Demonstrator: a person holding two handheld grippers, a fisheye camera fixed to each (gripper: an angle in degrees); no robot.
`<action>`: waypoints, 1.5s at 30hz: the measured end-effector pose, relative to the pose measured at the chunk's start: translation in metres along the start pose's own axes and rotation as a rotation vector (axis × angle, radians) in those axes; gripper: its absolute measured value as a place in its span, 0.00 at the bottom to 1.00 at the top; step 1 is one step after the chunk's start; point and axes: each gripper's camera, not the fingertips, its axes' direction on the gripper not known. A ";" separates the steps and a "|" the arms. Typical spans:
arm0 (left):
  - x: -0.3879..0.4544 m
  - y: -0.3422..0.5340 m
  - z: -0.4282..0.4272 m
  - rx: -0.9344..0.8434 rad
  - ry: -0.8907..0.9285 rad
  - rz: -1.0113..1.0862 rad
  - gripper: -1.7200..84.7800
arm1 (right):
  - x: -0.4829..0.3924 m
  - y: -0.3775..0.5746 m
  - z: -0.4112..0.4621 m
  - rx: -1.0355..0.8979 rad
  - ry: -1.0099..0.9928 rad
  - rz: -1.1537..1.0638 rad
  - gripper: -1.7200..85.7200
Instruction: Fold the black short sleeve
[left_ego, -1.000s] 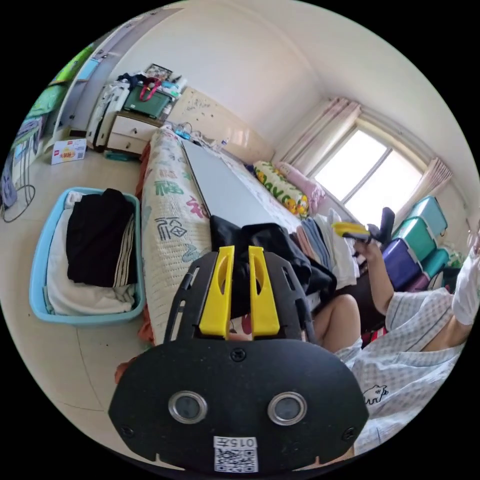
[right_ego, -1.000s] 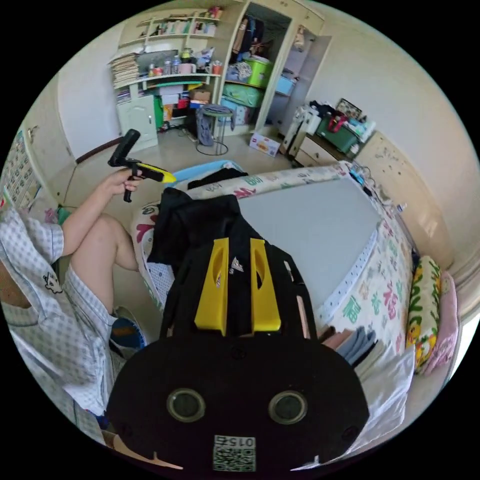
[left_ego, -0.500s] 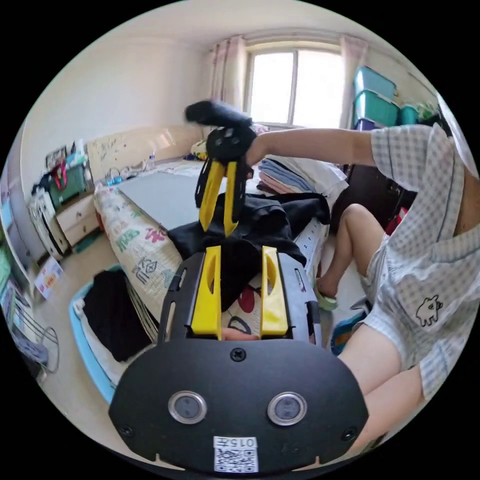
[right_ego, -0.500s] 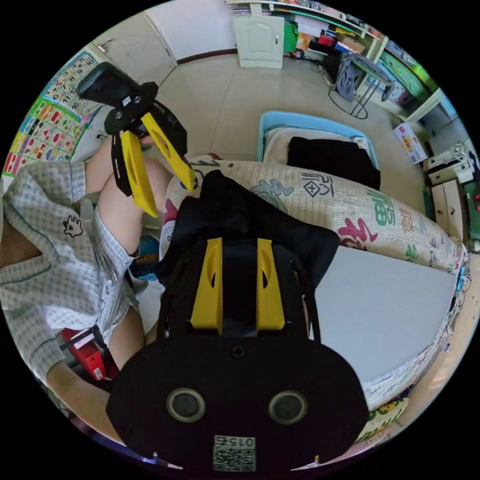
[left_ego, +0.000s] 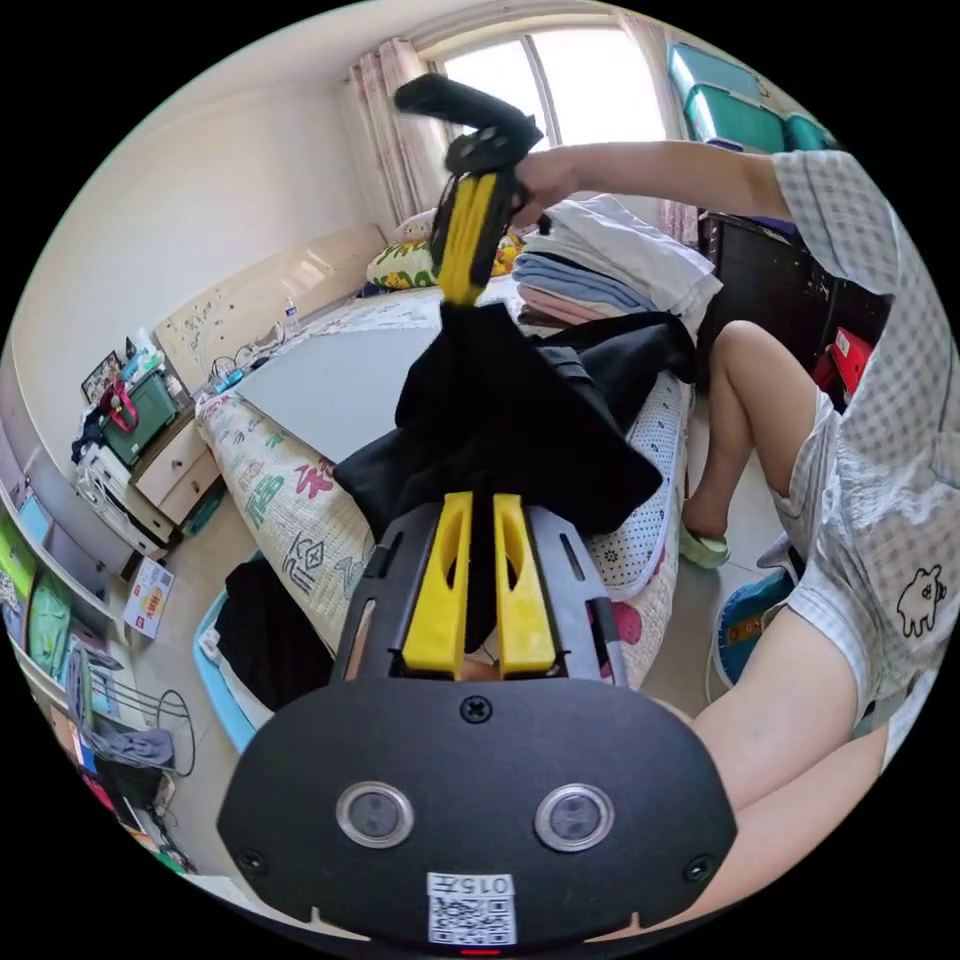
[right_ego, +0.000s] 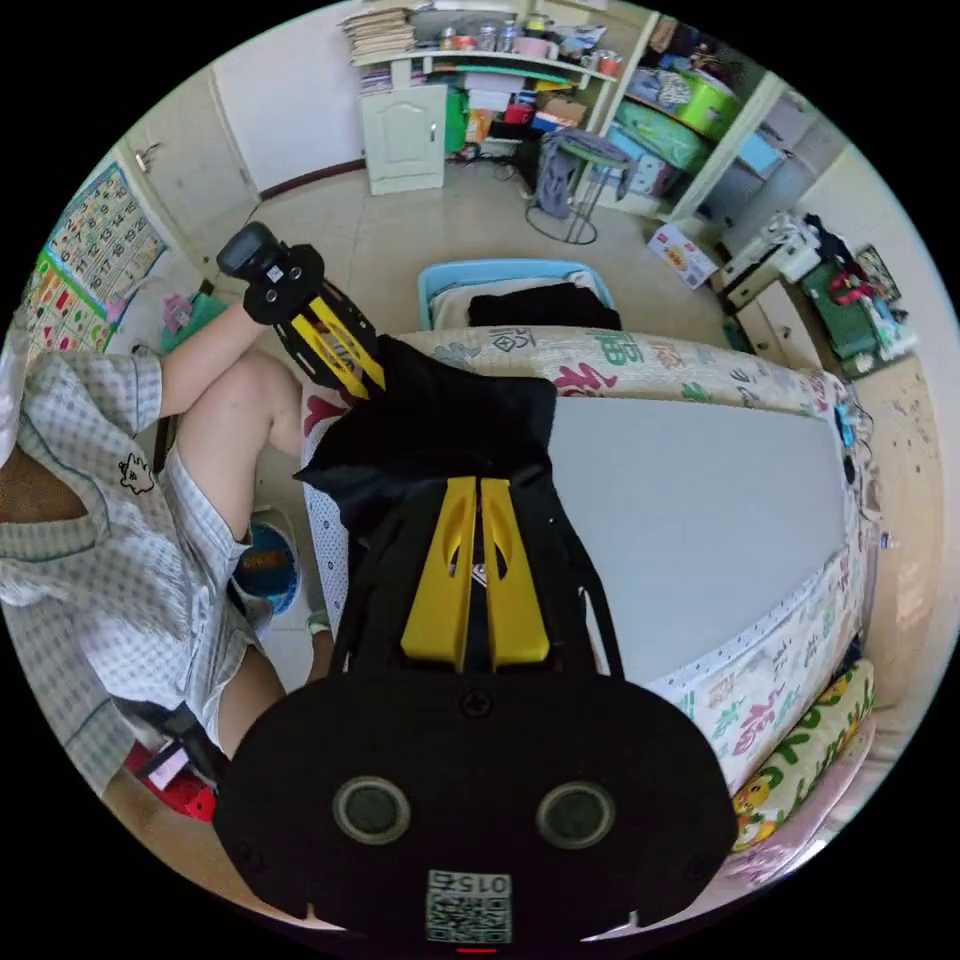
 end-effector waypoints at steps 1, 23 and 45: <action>-0.002 0.000 -0.001 0.001 0.001 -0.019 0.05 | 0.000 0.017 -0.008 0.024 0.017 0.038 0.01; -0.195 -0.088 -0.016 0.369 -0.242 -0.794 0.08 | 0.093 0.287 0.032 0.458 0.486 0.927 0.04; -0.077 0.064 -0.012 -0.136 0.011 -0.678 0.12 | -0.277 0.562 0.315 0.307 -0.090 1.026 0.19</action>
